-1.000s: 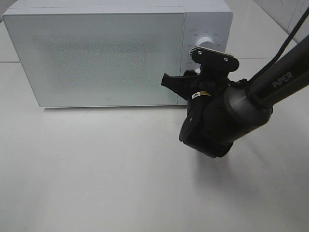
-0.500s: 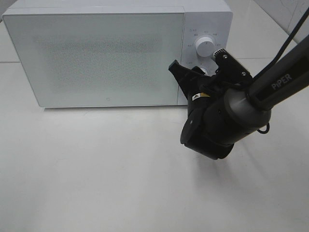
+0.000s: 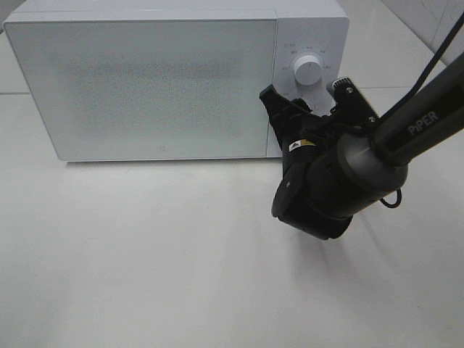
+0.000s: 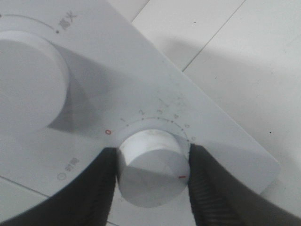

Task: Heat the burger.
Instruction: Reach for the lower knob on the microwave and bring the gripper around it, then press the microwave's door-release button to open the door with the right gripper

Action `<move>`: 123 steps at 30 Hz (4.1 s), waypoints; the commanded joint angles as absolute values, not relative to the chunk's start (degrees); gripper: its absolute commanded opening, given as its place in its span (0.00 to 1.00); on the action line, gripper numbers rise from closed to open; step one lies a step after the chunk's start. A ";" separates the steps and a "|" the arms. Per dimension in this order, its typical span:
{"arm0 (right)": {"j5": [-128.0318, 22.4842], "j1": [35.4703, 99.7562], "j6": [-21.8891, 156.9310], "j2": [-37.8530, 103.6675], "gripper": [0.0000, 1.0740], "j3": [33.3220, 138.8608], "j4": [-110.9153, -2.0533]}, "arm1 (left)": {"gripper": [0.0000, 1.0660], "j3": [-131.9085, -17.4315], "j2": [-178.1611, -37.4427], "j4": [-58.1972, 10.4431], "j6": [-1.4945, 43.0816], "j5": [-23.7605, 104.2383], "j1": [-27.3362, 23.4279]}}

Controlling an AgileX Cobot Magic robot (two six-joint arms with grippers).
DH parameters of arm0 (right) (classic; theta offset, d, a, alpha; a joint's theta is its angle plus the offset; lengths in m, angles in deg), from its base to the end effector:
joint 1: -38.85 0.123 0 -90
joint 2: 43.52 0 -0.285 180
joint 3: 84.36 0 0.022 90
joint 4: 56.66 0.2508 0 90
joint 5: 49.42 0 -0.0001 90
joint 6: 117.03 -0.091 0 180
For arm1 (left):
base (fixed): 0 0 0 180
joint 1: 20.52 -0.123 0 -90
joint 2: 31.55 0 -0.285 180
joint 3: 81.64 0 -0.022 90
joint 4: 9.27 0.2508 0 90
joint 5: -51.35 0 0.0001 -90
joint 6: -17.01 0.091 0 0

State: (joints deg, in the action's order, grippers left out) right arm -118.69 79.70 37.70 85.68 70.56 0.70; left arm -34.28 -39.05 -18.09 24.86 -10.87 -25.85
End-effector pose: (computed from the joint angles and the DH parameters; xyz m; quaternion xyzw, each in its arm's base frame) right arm 0.3223 0.1840 0.1183 0.3612 0.6477 0.2036 0.6392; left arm -0.0085 -0.0132 0.2818 0.0236 0.8502 -0.0165 0.5257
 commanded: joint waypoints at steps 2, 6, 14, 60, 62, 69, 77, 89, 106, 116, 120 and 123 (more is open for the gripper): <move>-121.96 79.24 31.74 84.87 0.06 72.91 -13.80 | 0.92 -34.10 -38.07 -18.32 24.40 -10.12 -26.02; -122.02 79.24 26.58 84.87 0.06 72.91 -14.37 | 0.92 -34.10 -38.07 -18.32 24.40 -10.12 -26.02; -121.96 79.24 16.56 84.87 0.06 72.57 -17.24 | 0.92 -34.10 -38.07 -18.32 24.40 -10.12 -26.02; -121.73 79.24 -11.69 84.87 0.49 69.30 -19.07 | 0.92 -34.10 -38.07 -18.32 24.40 -10.12 -26.02; -120.98 79.24 -11.23 84.87 0.62 68.04 -18.50 | 0.92 -34.10 -38.07 -18.32 24.40 -10.12 -26.02; -116.52 79.24 -7.85 83.79 0.79 64.95 -18.50 | 0.92 -34.10 -38.07 -18.32 24.40 -10.12 -26.02; -115.66 79.24 -3.50 79.03 0.70 58.82 -18.55 | 0.92 -34.10 -38.07 -18.32 24.40 -10.12 -26.02; -103.85 79.19 10.60 69.00 0.70 52.52 -21.30 | 0.92 -34.10 -38.07 -18.32 24.40 -10.12 -26.02; -68.85 79.07 48.36 52.39 0.70 52.75 -32.13 | 0.92 -34.10 -38.07 -18.32 24.40 -10.12 -26.02; -43.29 79.07 57.64 45.51 0.70 57.44 -47.78 | 0.92 -34.10 -38.07 -18.32 24.40 -10.12 -26.02; -33.09 79.07 57.58 42.76 0.70 58.70 -53.39 | 0.92 -34.10 -38.07 -18.32 24.40 -10.12 -26.02; -28.68 79.07 57.58 41.33 0.70 58.99 -55.34 | 0.92 -34.10 -38.07 -18.32 24.40 -10.12 -26.02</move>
State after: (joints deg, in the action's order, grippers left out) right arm -33.32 79.36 56.84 42.82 58.36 -52.76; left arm -34.28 -39.05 -18.09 24.86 -10.87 -25.85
